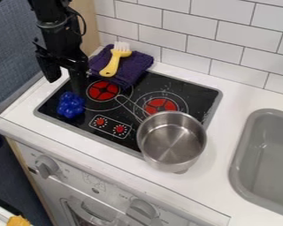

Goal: Move the silver saucepan to the upper right side of the right burner

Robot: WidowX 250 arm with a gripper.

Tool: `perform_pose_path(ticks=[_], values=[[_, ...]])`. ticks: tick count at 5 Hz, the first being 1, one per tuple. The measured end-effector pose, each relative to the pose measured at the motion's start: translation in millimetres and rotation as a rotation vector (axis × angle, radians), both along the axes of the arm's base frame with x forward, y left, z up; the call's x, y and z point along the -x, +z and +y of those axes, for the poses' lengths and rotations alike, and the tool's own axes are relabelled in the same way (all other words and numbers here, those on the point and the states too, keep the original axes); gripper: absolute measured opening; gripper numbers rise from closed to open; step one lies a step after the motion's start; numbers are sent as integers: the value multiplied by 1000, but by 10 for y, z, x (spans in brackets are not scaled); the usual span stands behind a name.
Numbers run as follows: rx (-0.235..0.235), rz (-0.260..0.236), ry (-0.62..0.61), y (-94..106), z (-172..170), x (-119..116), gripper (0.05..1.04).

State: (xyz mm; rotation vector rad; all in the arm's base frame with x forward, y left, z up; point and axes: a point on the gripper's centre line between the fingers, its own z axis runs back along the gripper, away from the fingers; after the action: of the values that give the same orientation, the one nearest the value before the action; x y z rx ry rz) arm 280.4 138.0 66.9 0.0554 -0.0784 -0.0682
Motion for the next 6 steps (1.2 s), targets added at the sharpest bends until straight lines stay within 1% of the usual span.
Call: perform_pose_path(ticks=[1, 2, 3, 4, 5, 6], values=[[16, 23, 2, -79, -28, 22, 999], [36, 36, -70, -36, -325, 10, 999], [35, -20, -110, 164, -547, -5, 999], [66, -48, -191, 285, -950, -18, 999], [56, -27, -311, 174, -1449, 16, 999], [40, 26, -401, -68, -1935, 129, 999]])
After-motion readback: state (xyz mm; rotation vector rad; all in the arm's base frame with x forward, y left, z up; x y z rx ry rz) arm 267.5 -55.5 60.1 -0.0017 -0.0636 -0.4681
